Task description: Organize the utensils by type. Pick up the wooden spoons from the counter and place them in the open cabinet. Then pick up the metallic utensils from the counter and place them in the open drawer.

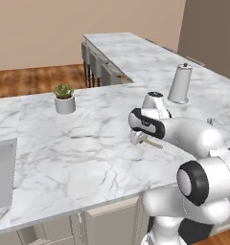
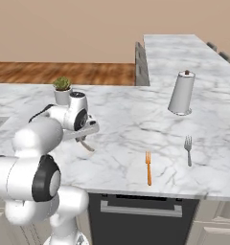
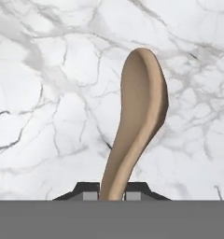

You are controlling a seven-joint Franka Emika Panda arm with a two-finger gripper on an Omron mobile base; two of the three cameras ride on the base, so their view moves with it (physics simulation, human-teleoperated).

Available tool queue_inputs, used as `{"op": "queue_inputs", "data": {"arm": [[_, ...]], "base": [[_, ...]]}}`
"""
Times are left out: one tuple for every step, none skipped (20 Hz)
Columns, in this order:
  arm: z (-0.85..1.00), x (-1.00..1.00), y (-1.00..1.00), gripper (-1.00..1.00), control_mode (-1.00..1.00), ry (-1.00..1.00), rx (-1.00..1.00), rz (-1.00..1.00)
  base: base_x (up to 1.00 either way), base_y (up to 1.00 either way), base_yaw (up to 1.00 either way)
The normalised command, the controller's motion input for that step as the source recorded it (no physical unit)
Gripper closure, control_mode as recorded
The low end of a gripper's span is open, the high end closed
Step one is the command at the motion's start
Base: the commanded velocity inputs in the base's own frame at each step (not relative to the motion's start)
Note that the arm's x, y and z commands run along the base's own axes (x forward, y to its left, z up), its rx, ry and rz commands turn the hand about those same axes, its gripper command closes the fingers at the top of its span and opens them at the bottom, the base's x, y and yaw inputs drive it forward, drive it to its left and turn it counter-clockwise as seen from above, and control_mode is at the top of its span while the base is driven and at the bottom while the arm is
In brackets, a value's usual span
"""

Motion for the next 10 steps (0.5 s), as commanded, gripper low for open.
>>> {"op": "queue_inputs", "data": {"arm": [[0.48,-0.65,0.00,1.00,-1.00,0.00,0.00,0.82],[0.45,-0.63,0.00,1.00,-1.00,0.00,0.00,0.80],[0.43,-0.67,0.00,1.00,-1.00,-0.04,0.00,0.78],[0.41,-0.66,0.00,1.00,-1.00,-0.05,0.00,0.73],[0.42,-0.63,0.00,1.00,-1.00,-0.03,0.00,0.68],[0.45,-0.57,0.00,1.00,-1.00,0.00,0.00,0.61],[0.49,-0.55,0.00,1.00,-1.00,0.00,0.00,0.54],[0.49,-0.50,0.00,1.00,-1.00,0.00,0.00,0.49],[0.47,-0.41,0.00,1.00,-1.00,0.04,0.00,0.40],[0.48,-0.39,0.00,1.00,-1.00,0.06,0.00,0.35]], "base": [[0.00,0.00,0.00],[0.00,0.00,0.00],[0.00,0.00,0.00],[0.00,0.00,0.00],[0.00,0.00,0.00],[0.00,0.00,0.00],[0.00,0.00,0.00],[0.00,0.00,0.00],[0.00,0.00,0.00],[0.00,0.00,0.00]]}}
